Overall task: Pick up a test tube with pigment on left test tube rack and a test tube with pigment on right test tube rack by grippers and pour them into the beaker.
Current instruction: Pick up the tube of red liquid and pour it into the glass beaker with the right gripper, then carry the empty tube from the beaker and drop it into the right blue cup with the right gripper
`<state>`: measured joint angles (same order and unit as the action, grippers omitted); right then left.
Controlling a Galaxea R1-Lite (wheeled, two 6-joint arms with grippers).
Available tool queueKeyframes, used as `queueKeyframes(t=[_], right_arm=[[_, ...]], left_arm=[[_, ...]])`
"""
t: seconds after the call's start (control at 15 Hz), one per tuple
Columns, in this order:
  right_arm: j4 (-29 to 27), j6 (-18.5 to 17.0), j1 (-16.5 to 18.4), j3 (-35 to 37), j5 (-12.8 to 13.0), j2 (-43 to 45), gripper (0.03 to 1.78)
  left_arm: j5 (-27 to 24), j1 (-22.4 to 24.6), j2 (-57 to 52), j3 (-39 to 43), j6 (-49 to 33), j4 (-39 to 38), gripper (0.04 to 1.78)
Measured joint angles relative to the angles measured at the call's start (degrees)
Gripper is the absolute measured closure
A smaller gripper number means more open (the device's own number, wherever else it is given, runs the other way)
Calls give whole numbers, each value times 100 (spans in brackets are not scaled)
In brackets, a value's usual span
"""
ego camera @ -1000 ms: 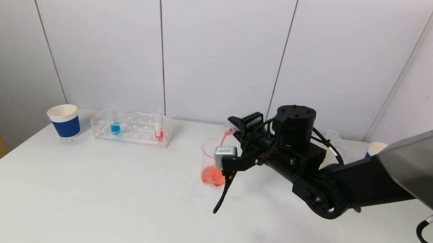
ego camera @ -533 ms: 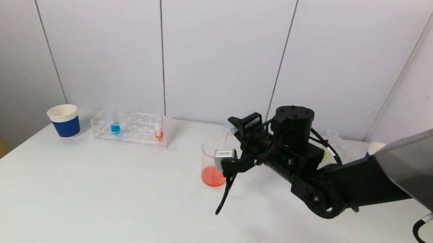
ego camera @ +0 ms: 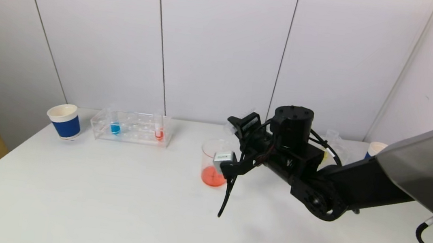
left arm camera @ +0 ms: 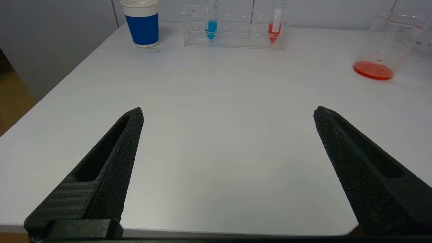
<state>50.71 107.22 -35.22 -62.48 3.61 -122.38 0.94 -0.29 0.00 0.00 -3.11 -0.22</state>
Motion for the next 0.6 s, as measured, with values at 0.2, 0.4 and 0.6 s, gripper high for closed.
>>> queueKeyframes(t=[0.2,0.4,0.6], right_arm=[[9,172,-88,30,82,30,133],[5,227,-144,41,201,55,133],[5,229,-168,41,208,69,133]], left_arm=[[0,0,0,0,0,1,6],[0,-1,0,0,0,0,6],[-1,-1,0,0,-2,0,6]])
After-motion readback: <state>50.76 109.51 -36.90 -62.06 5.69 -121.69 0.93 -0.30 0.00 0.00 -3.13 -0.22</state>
